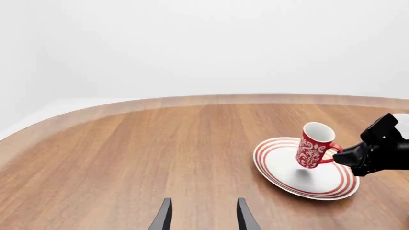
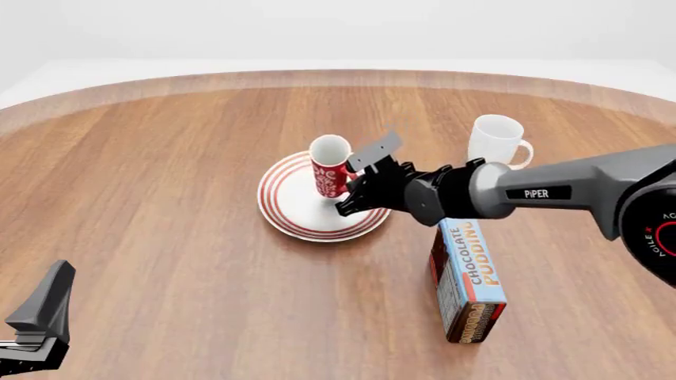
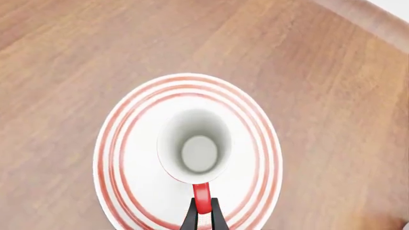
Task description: Pick up the red mug and put it on the plate
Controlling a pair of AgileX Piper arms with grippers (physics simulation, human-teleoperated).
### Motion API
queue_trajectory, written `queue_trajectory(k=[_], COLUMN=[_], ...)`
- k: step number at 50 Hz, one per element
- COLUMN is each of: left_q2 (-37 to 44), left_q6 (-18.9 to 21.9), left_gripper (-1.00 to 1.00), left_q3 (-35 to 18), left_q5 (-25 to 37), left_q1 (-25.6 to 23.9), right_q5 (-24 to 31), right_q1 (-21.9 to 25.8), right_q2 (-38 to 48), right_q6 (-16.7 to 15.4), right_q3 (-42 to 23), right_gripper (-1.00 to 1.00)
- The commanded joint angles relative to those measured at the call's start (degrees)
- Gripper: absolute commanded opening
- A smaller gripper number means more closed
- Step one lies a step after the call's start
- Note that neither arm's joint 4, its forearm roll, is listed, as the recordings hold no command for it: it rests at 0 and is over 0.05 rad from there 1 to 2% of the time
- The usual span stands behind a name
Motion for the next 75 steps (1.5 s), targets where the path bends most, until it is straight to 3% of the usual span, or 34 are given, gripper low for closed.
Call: queue_trajectory(k=[1, 15, 16, 17, 51, 75], left_q2=[0.0, 0.0, 0.0, 0.0, 0.0, 0.0], left_q6=[0.0, 0.0, 0.0, 0.0, 0.0, 0.0], left_gripper=[1.0, 1.0, 1.0, 1.0, 1.0, 1.0], left_q3=[0.0, 0.0, 0.0, 0.0, 0.0, 0.0], left_q5=[0.0, 0.0, 0.0, 0.0, 0.0, 0.0], left_q1=[0.0, 0.0, 0.0, 0.0, 0.0, 0.0], right_q5=[-0.72, -0.46, -0.65, -0.64, -1.75, 0.66], right_q1=[-0.04, 1.76, 2.93, 2.11, 0.67, 0.38], right_q2=[-0.23, -0.29, -0.64, -0.31, -3.79, -18.99], right_q6=[0.56, 0.95, 2.97, 1.78, 2.49, 1.36], right_q3=[0.59, 1.17, 1.42, 1.24, 4.3, 13.47], right_gripper=[-1.0, -1.0, 1.0, 1.0, 1.0, 1.0])
